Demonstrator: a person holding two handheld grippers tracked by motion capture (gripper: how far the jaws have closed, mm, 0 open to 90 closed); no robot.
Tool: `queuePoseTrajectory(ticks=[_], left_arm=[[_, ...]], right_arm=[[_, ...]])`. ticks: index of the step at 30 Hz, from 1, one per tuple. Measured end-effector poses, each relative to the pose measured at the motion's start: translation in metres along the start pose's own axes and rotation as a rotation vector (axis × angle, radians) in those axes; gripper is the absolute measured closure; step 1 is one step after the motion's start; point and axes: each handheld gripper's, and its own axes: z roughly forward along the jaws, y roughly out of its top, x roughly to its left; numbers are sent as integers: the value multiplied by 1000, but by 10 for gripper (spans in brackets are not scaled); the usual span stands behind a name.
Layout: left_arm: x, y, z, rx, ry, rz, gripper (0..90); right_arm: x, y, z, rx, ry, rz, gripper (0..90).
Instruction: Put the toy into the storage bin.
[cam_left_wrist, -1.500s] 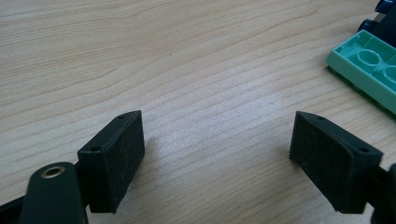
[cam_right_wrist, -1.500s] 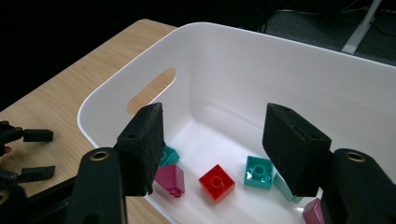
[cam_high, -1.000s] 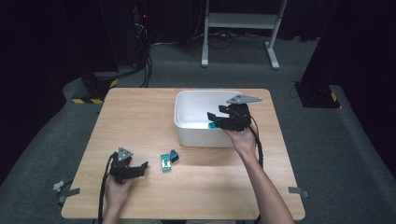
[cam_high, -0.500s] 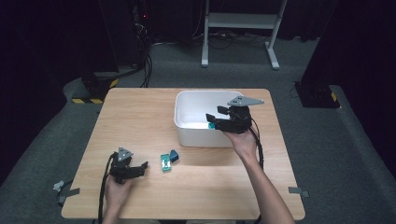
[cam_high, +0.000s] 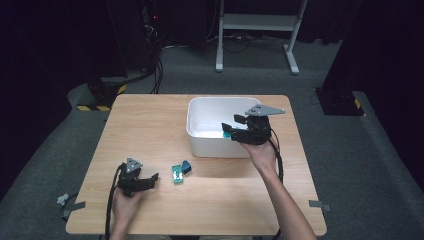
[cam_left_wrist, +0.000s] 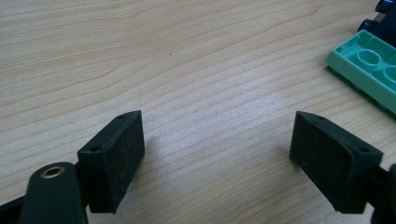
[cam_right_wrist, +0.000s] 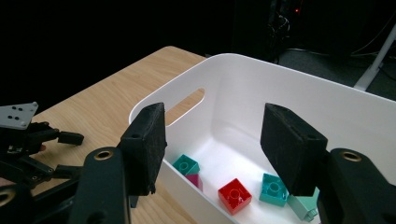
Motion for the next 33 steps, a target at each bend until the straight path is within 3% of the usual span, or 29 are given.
queuePoseTrajectory(ticks=[11,17,33], left_arm=[[0,0,0,0,0,0,180],[0,0,0,0,0,0,181],[0,0,0,0,0,0,180]], right_arm=[[15,-5,-9,-11,23,-29,394],[18,-13,-13,-6,63,-2,387],[34,-32,-14,-3,72,-21,357]])
